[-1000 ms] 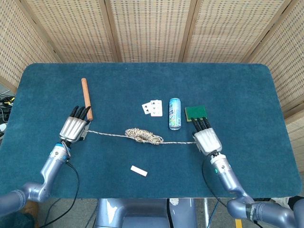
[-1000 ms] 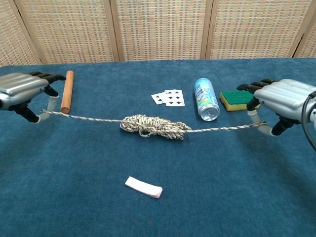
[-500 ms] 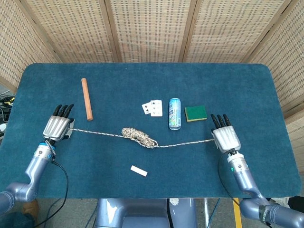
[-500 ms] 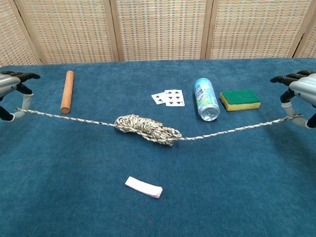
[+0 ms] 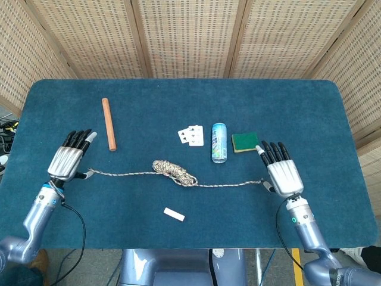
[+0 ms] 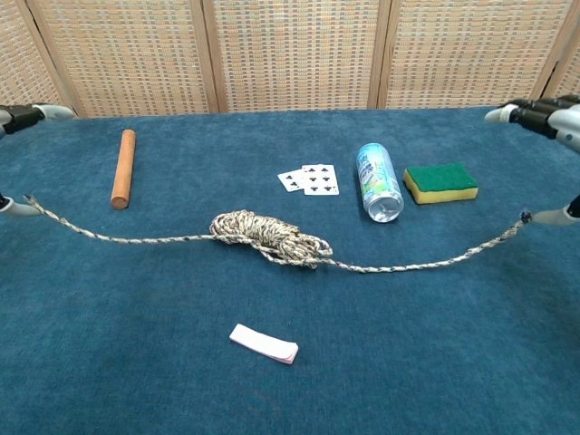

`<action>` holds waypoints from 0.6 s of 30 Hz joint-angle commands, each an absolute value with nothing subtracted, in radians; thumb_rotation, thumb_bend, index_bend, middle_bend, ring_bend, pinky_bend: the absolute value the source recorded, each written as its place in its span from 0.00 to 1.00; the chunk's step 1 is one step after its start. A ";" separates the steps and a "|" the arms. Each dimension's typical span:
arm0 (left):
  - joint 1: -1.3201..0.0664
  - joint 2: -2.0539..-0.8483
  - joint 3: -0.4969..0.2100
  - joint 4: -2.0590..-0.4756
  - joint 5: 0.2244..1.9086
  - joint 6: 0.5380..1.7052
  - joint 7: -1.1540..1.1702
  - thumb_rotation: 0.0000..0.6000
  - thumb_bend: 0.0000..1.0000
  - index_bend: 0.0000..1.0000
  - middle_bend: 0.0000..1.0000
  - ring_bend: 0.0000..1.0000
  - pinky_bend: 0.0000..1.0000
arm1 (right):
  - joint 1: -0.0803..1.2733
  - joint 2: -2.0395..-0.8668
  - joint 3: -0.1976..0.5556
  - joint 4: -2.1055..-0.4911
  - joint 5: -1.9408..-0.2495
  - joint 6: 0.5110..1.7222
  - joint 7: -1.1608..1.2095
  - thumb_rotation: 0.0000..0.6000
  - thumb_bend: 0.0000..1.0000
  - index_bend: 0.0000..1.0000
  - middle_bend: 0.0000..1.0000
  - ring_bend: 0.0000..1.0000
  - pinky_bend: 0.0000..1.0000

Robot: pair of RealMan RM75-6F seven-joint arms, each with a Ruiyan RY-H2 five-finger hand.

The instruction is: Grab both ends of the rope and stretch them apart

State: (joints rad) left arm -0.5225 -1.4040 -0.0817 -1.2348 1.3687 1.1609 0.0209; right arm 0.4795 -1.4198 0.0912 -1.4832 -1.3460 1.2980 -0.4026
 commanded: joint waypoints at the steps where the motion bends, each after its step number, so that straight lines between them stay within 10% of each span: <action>1: -0.434 -1.323 -0.060 -1.337 1.426 1.298 -0.008 1.00 0.00 0.00 0.00 0.00 0.00 | 0.424 -1.364 0.082 -1.570 -1.439 1.409 -0.342 1.00 0.00 0.00 0.00 0.00 0.00; 18: -0.212 -1.203 0.033 -1.513 1.473 1.497 0.012 1.00 0.00 0.00 0.00 0.00 0.00 | 0.254 -1.359 -0.014 -1.610 -1.583 1.571 -0.279 1.00 0.00 0.00 0.00 0.00 0.00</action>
